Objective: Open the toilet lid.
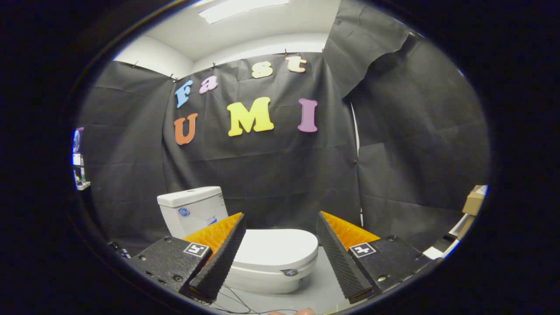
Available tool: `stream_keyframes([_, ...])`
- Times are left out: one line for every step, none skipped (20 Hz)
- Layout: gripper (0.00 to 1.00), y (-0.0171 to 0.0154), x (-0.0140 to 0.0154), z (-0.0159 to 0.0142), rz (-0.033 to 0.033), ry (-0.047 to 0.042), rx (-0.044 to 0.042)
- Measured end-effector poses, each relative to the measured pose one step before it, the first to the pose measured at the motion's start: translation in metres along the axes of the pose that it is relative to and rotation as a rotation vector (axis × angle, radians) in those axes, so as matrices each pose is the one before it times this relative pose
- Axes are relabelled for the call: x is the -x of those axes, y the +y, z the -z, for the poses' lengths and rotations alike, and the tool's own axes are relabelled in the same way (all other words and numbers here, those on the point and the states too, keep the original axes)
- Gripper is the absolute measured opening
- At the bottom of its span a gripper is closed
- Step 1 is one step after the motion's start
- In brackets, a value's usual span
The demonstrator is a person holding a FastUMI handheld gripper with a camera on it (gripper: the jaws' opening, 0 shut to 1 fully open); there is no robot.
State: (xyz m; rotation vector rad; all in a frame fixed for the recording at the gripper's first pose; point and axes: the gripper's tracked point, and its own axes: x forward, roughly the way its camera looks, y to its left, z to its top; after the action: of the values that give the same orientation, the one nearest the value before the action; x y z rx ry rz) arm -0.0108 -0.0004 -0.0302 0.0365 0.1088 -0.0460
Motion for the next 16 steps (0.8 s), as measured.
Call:
stream_keyframes([1.00, -0.00040, 0.00147, 0.00016, 0.00696, 0.00006, 0.00148])
stream_keyframes([1.00, 0.00174, 0.00098, -0.00084, 0.00008, -0.00117, 0.00322])
stream_keyframes([1.00, 0.00321, -0.00075, 0.00284, -0.00279, 0.00312, 0.01009])
stream_keyframes([1.00, 0.00346, -0.00041, 0.00367, -0.00333, 0.00710, 0.01814])
stream_keyframes([1.00, 0.00257, -0.00049, 0.00467, -0.00250, 0.00851, 0.02042])
stream_keyframes([1.00, 0.00464, -0.00018, 0.00279, -0.01060, 0.00746, 0.01767])
stream_keyframes([1.00, 0.00393, -0.00122, 0.00320, -0.00774, 0.00912, 0.01215])
stream_keyframes([1.00, 0.00216, -0.00124, 0.00172, -0.00665, 0.00467, 0.00405])
stream_keyframes([1.00, 0.00130, -0.00091, 0.00244, -0.00250, 0.00718, -0.00115])
stream_keyframes([1.00, 0.00083, -0.00136, 0.00295, -0.00159, 0.00753, -0.00649])
stream_keyframes([1.00, 0.00124, -0.00214, 0.00435, -0.00113, 0.01088, -0.00460])
stream_keyframes([1.00, 0.00047, -0.00219, 0.00388, 0.00186, 0.01076, -0.00124])
stream_keyframes([1.00, -0.00037, -0.00188, 0.00264, 0.00149, 0.00876, -0.00388])
stream_keyframes([1.00, -0.00054, -0.00154, 0.00314, 0.00269, 0.00852, -0.00466])
stream_keyframes([1.00, -0.00058, -0.00342, 0.00388, 0.00340, 0.01048, -0.00662])
stream_keyframes([1.00, 0.00026, -0.00371, 0.00292, 0.00059, 0.01088, -0.00679])
